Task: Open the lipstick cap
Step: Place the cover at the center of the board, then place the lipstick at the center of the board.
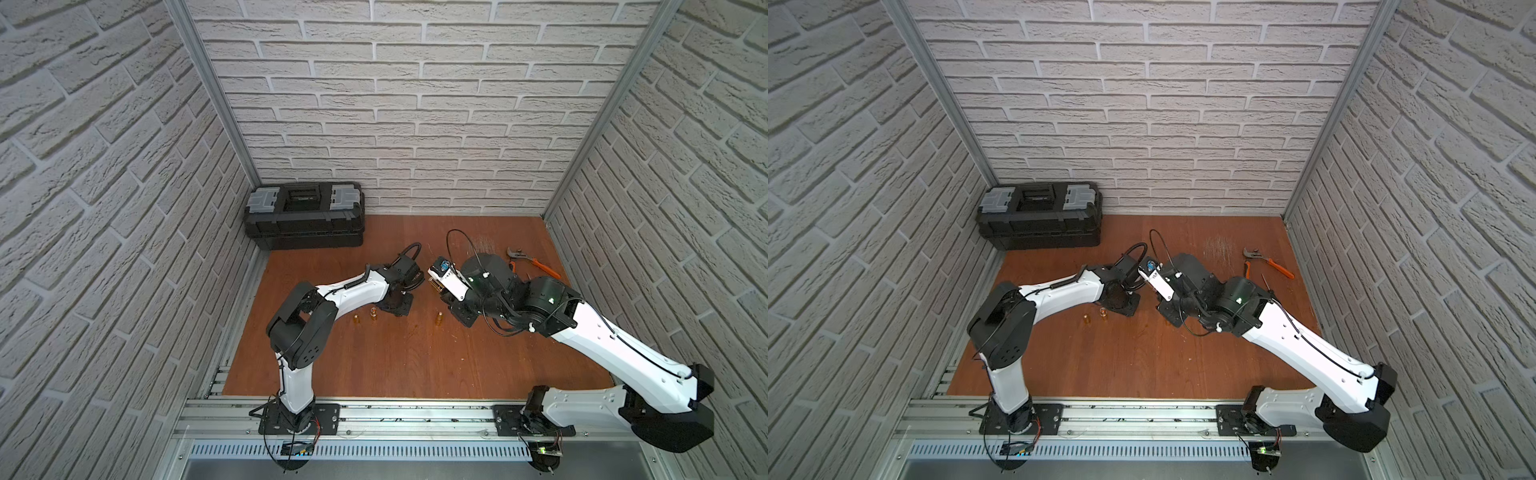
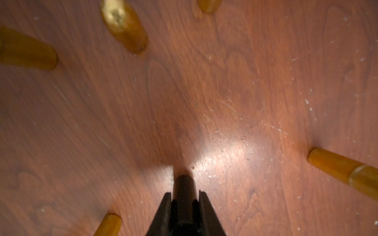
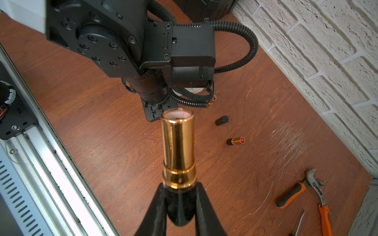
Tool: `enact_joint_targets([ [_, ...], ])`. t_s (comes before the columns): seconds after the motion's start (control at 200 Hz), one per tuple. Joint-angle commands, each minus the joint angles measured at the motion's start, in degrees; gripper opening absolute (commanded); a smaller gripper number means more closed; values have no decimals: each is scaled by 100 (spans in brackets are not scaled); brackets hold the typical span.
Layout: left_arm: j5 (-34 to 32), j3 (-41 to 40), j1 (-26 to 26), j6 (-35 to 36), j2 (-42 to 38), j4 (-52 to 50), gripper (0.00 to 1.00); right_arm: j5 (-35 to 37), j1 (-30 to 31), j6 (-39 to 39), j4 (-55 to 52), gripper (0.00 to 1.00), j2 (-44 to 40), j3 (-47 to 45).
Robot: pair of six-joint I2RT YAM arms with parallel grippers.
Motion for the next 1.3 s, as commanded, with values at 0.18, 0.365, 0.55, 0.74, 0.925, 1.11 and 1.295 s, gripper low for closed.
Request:
enact_joint_targets([
  [0.18,-311,-110,-119,94,14,-32,34,72,-12,36,181,4,16,-109],
  [0.365,-386,121,-121,168,-134,-285,42,75,-12,35,180,4,-26,-119],
  [0.55,-48,585,51,141,-673,-819,48,48,-12,51,329,5,-11,-298],
  [0.74,1035,1031,777,-160,-1557,-1435,56,-72,-22,48,705,5,107,-445],
  [0.925,2957,854,1833,-605,-2403,-1338,57,-475,-21,31,1078,5,533,-291],
  [1.11,3939,460,2230,-800,-3024,-1231,57,-795,-26,-56,1209,4,1115,116],
  [1.295,4253,172,2397,-784,-3395,-1246,59,-1201,-19,-35,1264,3,1656,514],
])
